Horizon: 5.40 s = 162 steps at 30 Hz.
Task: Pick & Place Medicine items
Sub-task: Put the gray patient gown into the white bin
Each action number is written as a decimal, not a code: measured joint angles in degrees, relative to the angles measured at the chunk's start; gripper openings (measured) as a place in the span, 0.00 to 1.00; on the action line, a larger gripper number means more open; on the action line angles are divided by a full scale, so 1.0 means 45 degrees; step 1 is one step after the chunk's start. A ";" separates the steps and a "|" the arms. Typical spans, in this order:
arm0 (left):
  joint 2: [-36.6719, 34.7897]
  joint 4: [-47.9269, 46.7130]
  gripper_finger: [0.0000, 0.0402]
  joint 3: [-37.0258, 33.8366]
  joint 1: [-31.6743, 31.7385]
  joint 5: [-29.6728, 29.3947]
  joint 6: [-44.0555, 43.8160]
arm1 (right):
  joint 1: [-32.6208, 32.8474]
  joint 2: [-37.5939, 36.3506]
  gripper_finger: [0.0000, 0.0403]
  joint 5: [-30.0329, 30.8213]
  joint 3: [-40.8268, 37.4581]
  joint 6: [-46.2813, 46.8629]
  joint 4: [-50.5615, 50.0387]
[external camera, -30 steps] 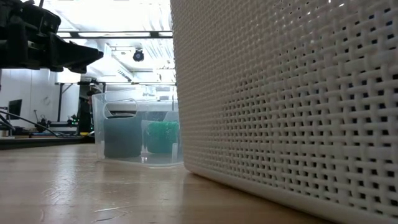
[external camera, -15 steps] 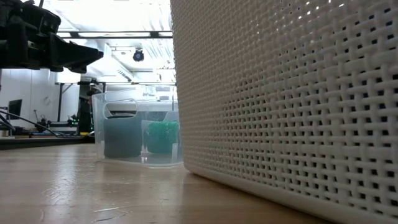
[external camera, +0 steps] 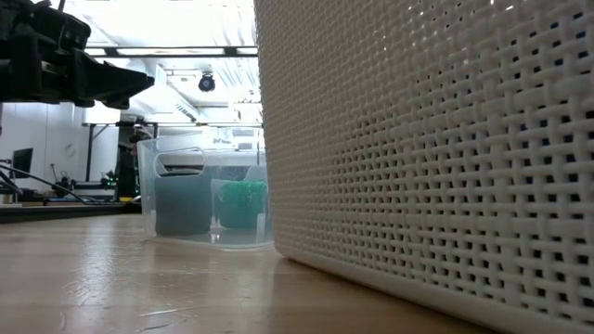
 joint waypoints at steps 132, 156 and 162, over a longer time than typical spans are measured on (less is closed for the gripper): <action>0.0023 0.0005 0.29 -0.0005 -0.0005 0.0000 -0.0015 | -0.0952 0.3482 0.64 0.3207 -1.3328 -0.3719 2.0658; 0.0023 0.0005 0.29 -0.0010 -0.0002 0.0000 -0.0015 | -0.0968 0.3462 0.03 0.3166 -1.3357 -0.3714 2.0654; 0.0023 0.0005 0.29 -0.0010 0.0000 0.0000 -0.0015 | -0.0963 0.2556 0.03 0.3246 -1.3376 -0.3746 2.0569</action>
